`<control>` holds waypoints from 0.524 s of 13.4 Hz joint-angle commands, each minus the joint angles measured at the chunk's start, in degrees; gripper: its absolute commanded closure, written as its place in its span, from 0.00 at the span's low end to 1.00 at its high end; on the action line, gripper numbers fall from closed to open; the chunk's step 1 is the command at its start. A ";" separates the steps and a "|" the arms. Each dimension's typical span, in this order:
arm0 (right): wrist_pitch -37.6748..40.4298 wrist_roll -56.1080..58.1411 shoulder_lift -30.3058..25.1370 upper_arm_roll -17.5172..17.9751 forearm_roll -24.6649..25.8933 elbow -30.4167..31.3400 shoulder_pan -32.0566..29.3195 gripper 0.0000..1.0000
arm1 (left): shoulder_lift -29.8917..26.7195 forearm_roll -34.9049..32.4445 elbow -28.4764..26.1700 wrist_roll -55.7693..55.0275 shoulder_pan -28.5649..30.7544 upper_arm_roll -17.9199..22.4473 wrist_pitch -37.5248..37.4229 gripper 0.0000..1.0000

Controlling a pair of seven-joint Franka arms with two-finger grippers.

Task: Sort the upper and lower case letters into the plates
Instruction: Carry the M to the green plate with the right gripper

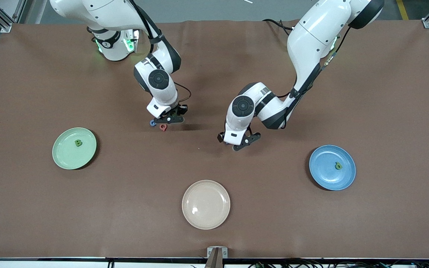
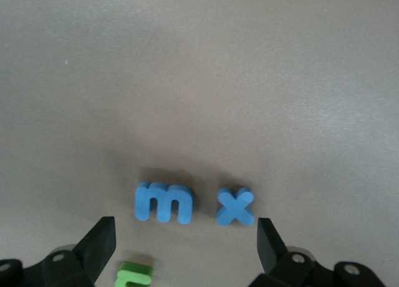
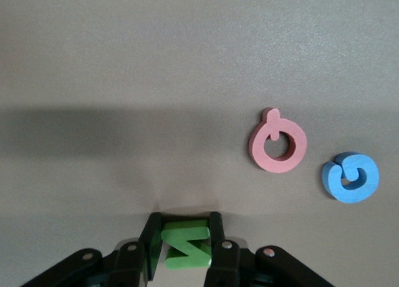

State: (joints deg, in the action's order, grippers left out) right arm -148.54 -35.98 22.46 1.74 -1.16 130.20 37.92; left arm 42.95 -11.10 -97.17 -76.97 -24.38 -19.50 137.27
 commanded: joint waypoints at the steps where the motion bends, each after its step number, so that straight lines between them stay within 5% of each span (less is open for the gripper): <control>1: 1.13 -0.50 -0.74 -0.25 -0.69 0.41 0.31 0.89 | 1.17 -1.03 0.40 -1.25 -0.40 0.60 1.51 0.00; 7: 18.61 2.65 -9.17 -1.65 1.85 -4.77 -4.16 0.89 | 1.34 -3.85 0.40 -1.43 -0.31 0.51 1.51 0.00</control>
State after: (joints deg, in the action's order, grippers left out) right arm -134.71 -35.52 18.13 0.26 -0.81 125.54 36.87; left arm 44.00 -13.42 -97.12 -76.97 -24.37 -19.24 138.25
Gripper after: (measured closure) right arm 0.648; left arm 0.000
